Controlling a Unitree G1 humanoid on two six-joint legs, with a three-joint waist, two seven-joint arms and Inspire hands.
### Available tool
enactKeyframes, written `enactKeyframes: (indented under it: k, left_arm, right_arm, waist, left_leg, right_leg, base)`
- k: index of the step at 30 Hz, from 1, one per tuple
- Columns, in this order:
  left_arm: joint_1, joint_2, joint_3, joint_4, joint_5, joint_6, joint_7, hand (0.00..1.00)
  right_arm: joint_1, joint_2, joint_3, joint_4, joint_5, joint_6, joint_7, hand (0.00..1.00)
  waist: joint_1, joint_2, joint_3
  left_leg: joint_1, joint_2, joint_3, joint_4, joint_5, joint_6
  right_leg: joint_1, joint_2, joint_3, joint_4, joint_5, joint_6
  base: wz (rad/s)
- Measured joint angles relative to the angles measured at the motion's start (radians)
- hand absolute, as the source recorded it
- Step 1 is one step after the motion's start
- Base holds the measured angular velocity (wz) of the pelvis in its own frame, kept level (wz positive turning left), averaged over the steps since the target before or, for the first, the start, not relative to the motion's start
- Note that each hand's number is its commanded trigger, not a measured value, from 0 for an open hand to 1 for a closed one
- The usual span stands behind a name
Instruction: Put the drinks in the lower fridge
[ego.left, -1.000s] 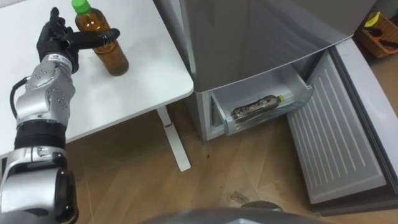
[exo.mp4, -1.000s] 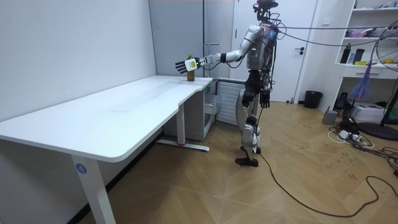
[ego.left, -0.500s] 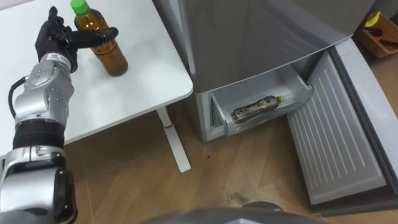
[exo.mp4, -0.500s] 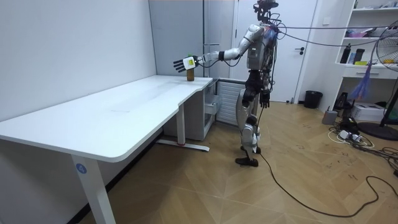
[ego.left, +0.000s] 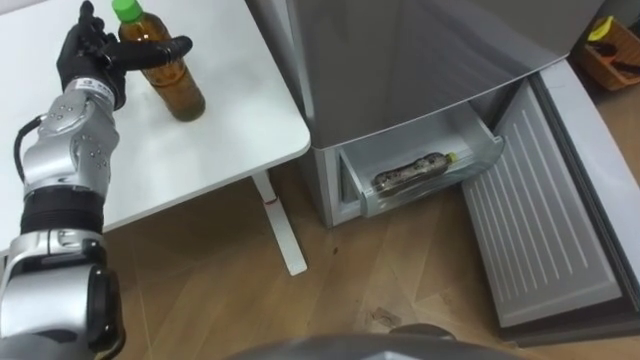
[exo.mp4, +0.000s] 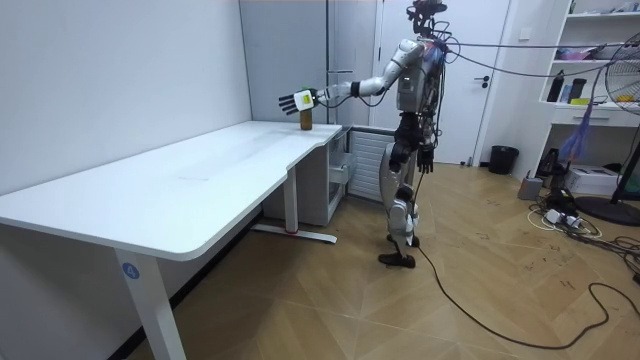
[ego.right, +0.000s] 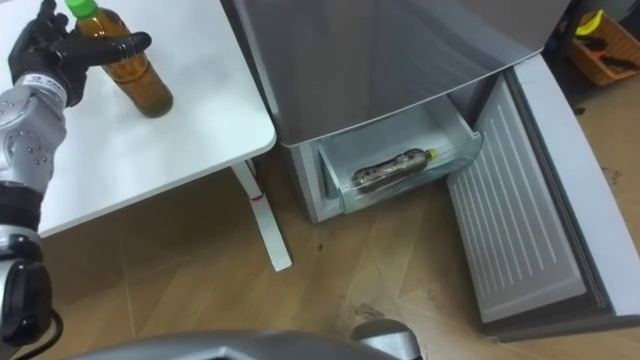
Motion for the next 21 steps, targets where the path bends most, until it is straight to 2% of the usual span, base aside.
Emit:
enactKeyframes:
  k: [5,11,15,21]
  left_arm:
    - [-0.010,0.000,0.000,0.000,0.000,0.000,-0.015,1.00]
    - [-0.012,0.000,-0.002,0.003,0.000,0.002,-0.032,1.00]
    - [-0.012,0.000,-0.027,0.005,-0.002,0.032,-0.074,1.00]
    - [-0.012,0.000,-0.039,0.023,-0.001,0.033,-0.097,1.00]
  right_arm:
    - [-0.001,0.000,-0.002,0.003,-0.001,0.001,0.000,0.00]
    - [-0.002,0.000,-0.003,0.002,-0.014,0.001,0.003,0.00]
    - [-0.002,0.000,-0.003,0.000,-0.014,0.000,0.003,0.00]
    - [-0.003,0.000,-0.003,0.002,-0.013,-0.003,0.001,0.00]
  waist:
    - [0.000,0.005,0.0070]
    - [-0.004,0.014,0.0052]
    - [-0.010,0.014,0.0053]
    - [-0.025,0.018,0.0064]
  left_leg:
    - [-0.002,-0.001,-0.002,0.000,0.000,0.000]
    - [-0.007,-0.002,-0.003,-0.002,0.000,0.000]
    - [-0.008,-0.002,-0.003,-0.003,0.000,0.000]
    - [-0.006,0.000,-0.003,-0.007,-0.001,0.000]
  right_leg:
    - [-0.004,0.001,0.002,0.000,0.000,0.000]
    - [-0.013,0.003,0.012,0.000,0.000,0.000]
    - [-0.014,0.003,0.012,0.000,0.000,0.000]
    - [-0.014,0.004,0.013,0.001,0.000,0.000]
  base:
    - [-0.01]
    - [-0.03]
    - [0.00]
    - [0.00]
